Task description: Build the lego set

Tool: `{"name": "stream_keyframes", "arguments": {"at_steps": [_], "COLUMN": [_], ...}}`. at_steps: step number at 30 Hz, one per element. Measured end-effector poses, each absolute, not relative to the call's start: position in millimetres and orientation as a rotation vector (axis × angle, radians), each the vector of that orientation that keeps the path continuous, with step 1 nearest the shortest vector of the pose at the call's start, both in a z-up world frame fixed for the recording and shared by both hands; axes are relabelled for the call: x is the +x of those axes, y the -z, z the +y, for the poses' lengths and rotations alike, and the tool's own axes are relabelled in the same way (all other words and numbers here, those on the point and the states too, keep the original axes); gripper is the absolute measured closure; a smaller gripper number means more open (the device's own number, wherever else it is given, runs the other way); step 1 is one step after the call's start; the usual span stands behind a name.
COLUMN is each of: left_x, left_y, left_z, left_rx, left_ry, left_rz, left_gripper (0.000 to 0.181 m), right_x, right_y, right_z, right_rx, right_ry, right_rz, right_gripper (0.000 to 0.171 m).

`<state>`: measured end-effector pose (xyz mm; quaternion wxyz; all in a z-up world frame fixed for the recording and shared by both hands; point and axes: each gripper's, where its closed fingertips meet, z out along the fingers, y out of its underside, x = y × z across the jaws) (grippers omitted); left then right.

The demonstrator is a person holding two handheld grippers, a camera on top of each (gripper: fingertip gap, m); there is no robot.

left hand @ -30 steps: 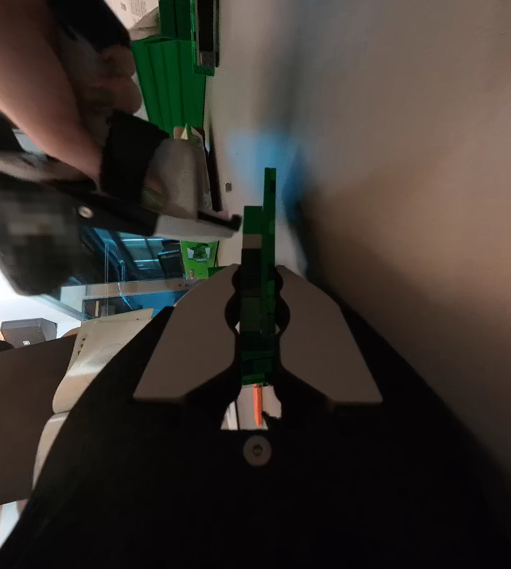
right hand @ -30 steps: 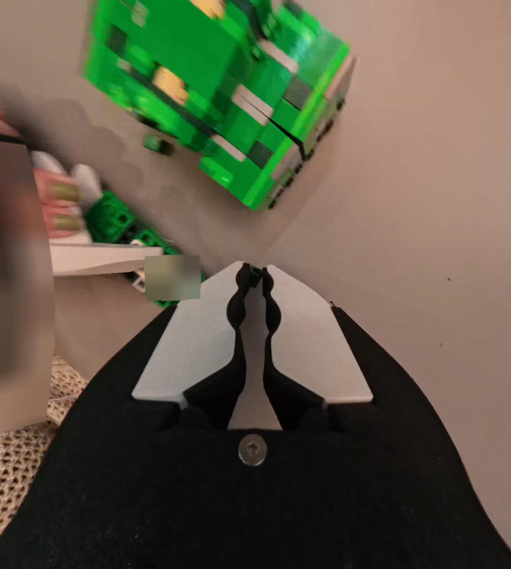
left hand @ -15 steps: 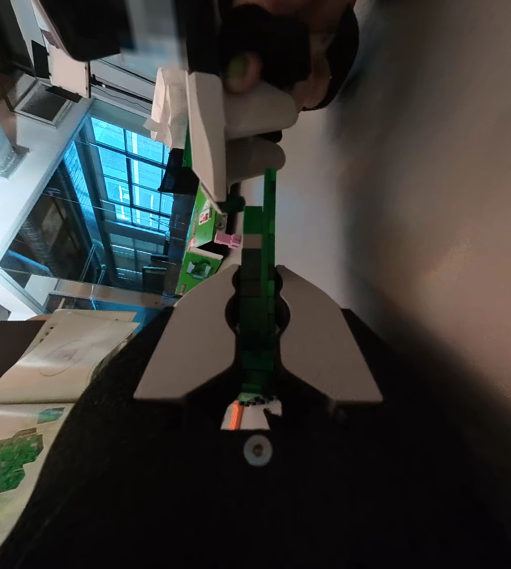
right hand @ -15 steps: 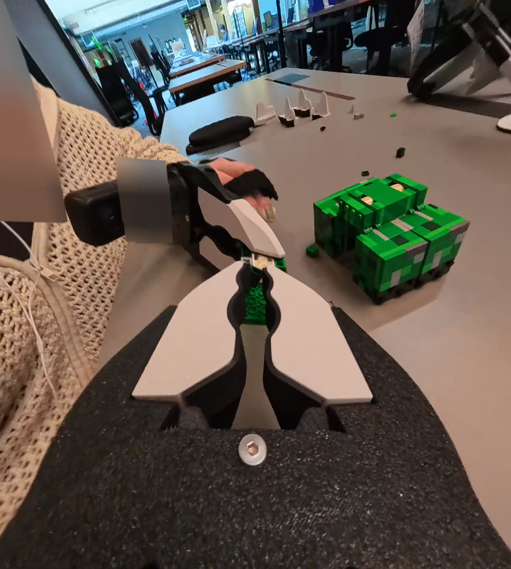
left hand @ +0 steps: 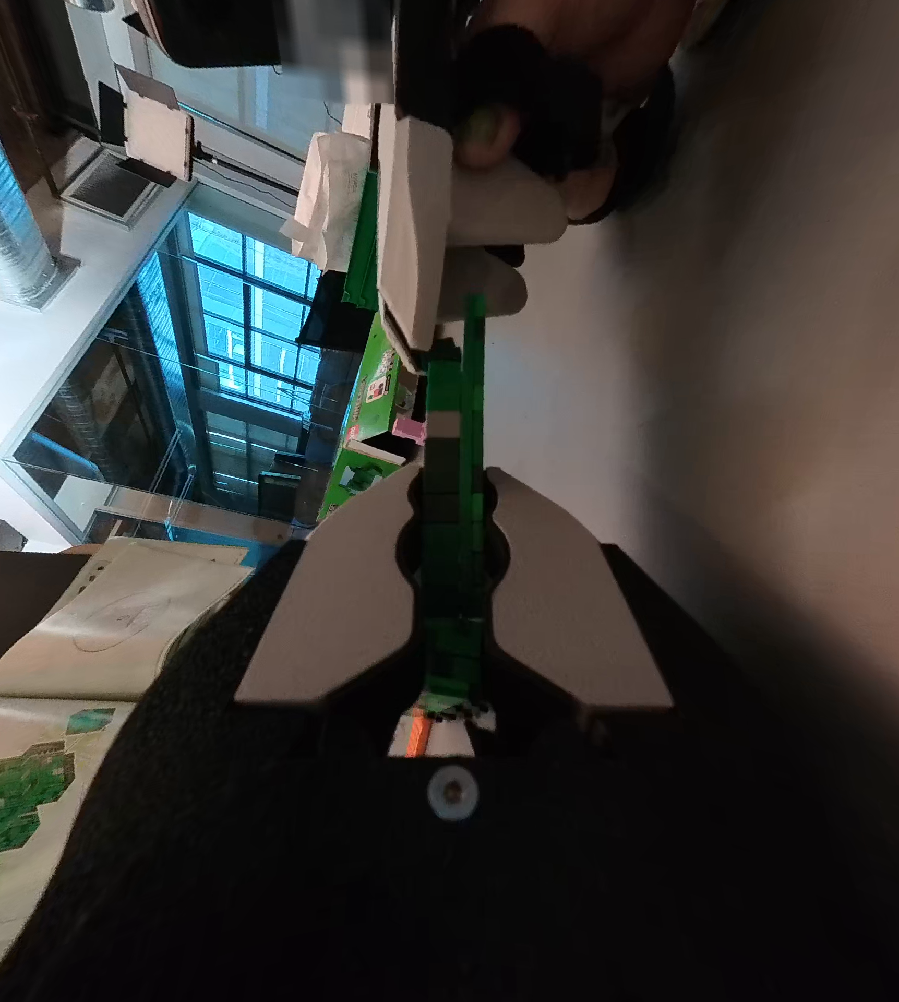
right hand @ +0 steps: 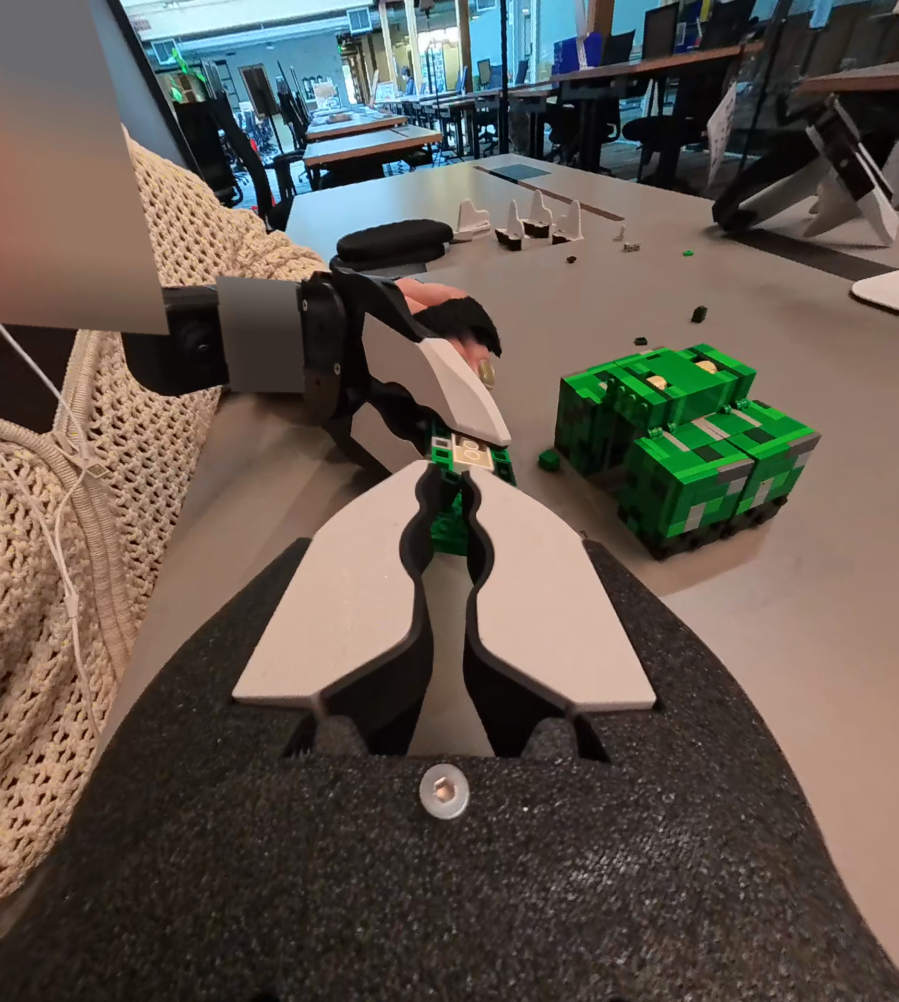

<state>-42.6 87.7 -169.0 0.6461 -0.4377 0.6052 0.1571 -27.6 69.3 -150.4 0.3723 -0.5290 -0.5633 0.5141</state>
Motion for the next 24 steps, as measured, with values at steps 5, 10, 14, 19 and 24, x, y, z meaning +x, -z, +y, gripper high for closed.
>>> {"name": "stream_keyframes", "arguments": {"at_steps": [5,10,14,19,24], "left_x": [-43.3,-42.7,-42.5,-40.9,-40.5], "left_y": [169.3,169.9,170.0,169.4,168.8], "left_z": [88.3,87.1,86.4,83.4,81.8], "left_rx": [-1.003,-1.004,-1.0,-0.972,-0.955], "left_ry": [-0.355,-0.347,-0.345,-0.353,-0.361], "left_rz": [1.377,1.38,1.381,1.391,1.395], "left_gripper": [0.164,0.164,0.163,0.164,0.164], "right_x": [-27.9,-28.5,-28.3,-26.7,-25.9], "right_y": [151.2,152.8,152.8,151.8,151.4], "right_z": [68.3,67.4,66.5,61.1,58.3], "right_rx": [-1.354,-1.341,-1.332,-1.295,-1.276], "right_ry": [-1.319,-1.275,-1.275,-1.297,-1.311], "right_rz": [-1.449,-1.46,-1.466,-1.496,-1.512], "right_gripper": [0.164,0.164,0.164,0.164,0.164]}}
